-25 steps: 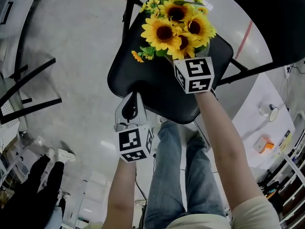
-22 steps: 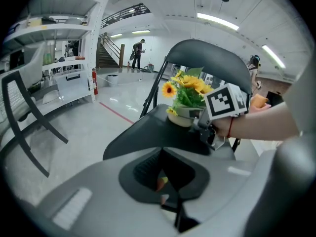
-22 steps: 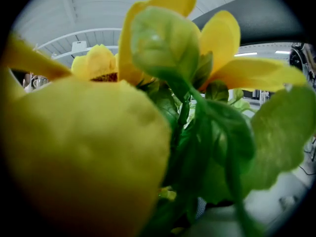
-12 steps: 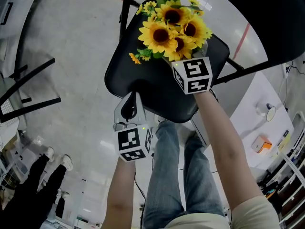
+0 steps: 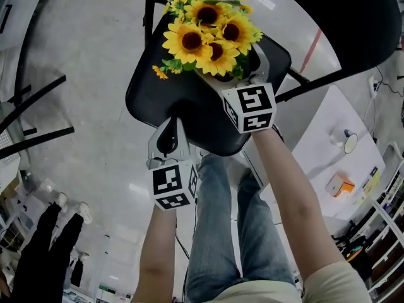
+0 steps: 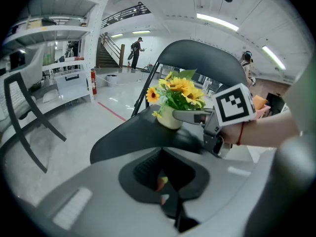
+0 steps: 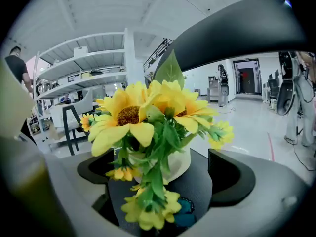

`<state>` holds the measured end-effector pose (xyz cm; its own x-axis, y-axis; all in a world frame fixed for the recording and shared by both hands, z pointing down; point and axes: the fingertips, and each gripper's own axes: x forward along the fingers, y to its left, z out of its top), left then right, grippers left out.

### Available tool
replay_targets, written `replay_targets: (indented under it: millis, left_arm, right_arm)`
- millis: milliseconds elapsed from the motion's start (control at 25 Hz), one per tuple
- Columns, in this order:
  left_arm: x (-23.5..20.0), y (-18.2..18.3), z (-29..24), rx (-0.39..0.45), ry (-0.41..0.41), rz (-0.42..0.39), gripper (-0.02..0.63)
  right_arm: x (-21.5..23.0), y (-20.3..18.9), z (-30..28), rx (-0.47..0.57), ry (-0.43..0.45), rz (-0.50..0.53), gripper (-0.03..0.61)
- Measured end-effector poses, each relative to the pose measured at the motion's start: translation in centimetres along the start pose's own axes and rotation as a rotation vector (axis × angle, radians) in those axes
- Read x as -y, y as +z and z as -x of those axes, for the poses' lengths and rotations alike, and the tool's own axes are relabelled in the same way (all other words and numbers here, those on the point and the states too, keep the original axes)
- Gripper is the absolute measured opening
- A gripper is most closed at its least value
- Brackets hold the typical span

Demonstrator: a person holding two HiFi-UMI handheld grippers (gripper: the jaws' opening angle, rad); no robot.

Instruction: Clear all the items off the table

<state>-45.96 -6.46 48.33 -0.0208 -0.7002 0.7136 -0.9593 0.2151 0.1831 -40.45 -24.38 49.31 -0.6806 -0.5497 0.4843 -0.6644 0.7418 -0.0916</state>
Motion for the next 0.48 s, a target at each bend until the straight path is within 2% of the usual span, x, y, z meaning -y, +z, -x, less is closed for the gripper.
replay_targets:
  millis: [480]
  left_arm:
    - [3.1,0.3,0.8,0.016,-0.002,-0.004,0.009]
  right_arm:
    - [0.0,-1.4,5.1,-0.029,0.004,-0.024,0.586]
